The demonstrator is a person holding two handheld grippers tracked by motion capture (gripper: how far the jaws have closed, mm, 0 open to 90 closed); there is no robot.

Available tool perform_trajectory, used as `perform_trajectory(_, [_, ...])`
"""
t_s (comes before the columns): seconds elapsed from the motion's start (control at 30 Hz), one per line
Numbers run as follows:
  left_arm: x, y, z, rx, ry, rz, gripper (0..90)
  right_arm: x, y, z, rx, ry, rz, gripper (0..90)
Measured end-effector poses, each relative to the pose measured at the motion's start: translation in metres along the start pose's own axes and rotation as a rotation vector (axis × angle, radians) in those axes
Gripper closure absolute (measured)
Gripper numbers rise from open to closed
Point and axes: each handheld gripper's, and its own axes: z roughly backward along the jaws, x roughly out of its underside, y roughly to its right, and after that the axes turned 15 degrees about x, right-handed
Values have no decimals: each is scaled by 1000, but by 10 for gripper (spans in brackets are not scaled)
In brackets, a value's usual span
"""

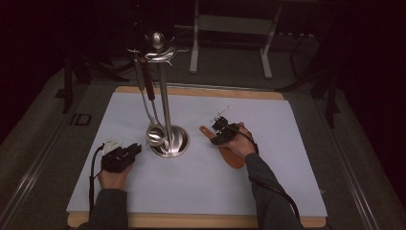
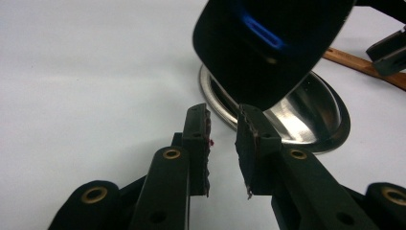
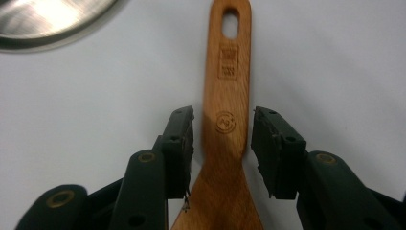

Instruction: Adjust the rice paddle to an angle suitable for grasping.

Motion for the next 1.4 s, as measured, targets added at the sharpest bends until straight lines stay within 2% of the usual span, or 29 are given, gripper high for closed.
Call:
perform_trajectory(0.13, [0, -1, 0, 2, 6, 8, 740, -1, 1, -4, -11, -39, 0, 658])
perform_trajectory(0.2, [0, -1, 1, 3, 7, 10, 741, -1, 2, -3, -14, -51, 6, 659])
perform_trajectory(0.23, [0, -1, 1, 4, 10, 9, 741, -2, 1, -2, -15, -63, 17, 660])
perform_trajectory(0.27, [0, -1, 1, 4, 9, 9, 740, -3, 0, 0, -17, -89, 56, 662])
perform_trajectory(0.37, [0, -1, 1, 4, 9, 10, 740, -3, -2, 2, -25, -113, 98, 661])
perform_trajectory(0.43, [0, -1, 1, 3, 9, 10, 740, -3, -2, 2, -29, -120, 104, 660])
perform_trajectory(0.5, [0, -1, 1, 3, 9, 9, 740, -6, -1, 1, -36, -149, 105, 651])
perform_trajectory(0.53, [0, 0, 1, 3, 10, 9, 740, -11, -3, 0, -32, -181, 111, 650])
perform_trajectory(0.57, [0, 0, 1, 4, 10, 9, 740, -11, -3, 0, -32, -181, 111, 650])
perform_trajectory(0.63, [1, -1, 1, 5, 13, 10, 740, -15, -4, -1, -27, -205, 136, 651])
perform_trajectory(0.73, [1, -1, 2, 7, 15, 14, 740, -15, -3, -2, -31, -208, 144, 663])
perform_trajectory(0.77, [1, -1, 2, 8, 14, 13, 740, -14, -3, -1, -40, -207, 129, 664])
perform_trajectory(0.93, [1, -2, 2, 8, 15, 15, 740, -5, 3, 1, -72, -129, 104, 664])
perform_trajectory(1.0, [1, -2, 2, 8, 15, 16, 740, -5, 3, 1, -72, -129, 104, 664])
perform_trajectory(1.03, [1, -2, 2, 7, 15, 16, 740, -3, 4, 3, -83, -108, 105, 664])
perform_trajectory(1.1, [1, -1, 2, 7, 15, 16, 740, 1, 6, 11, -125, -28, 104, 664])
perform_trajectory(1.13, [1, -1, 2, 7, 15, 16, 740, 1, 6, 11, -125, -28, 104, 664])
perform_trajectory(1.17, [1, -2, 2, 7, 15, 15, 740, 2, 7, 15, -147, 3, 114, 664])
perform_trajectory(1.2, [1, -1, 2, 7, 14, 15, 740, 2, 7, 15, -147, 3, 114, 664])
perform_trajectory(1.23, [1, -1, 2, 7, 14, 15, 740, 4, 8, 18, -157, 28, 120, 664])
perform_trajectory(1.37, [1, -2, 2, 9, 17, 17, 740, 5, 9, 22, -176, 71, 111, 665])
perform_trajectory(1.4, [1, -2, 2, 9, 17, 18, 740, 7, 9, 25, -193, 109, 108, 665])
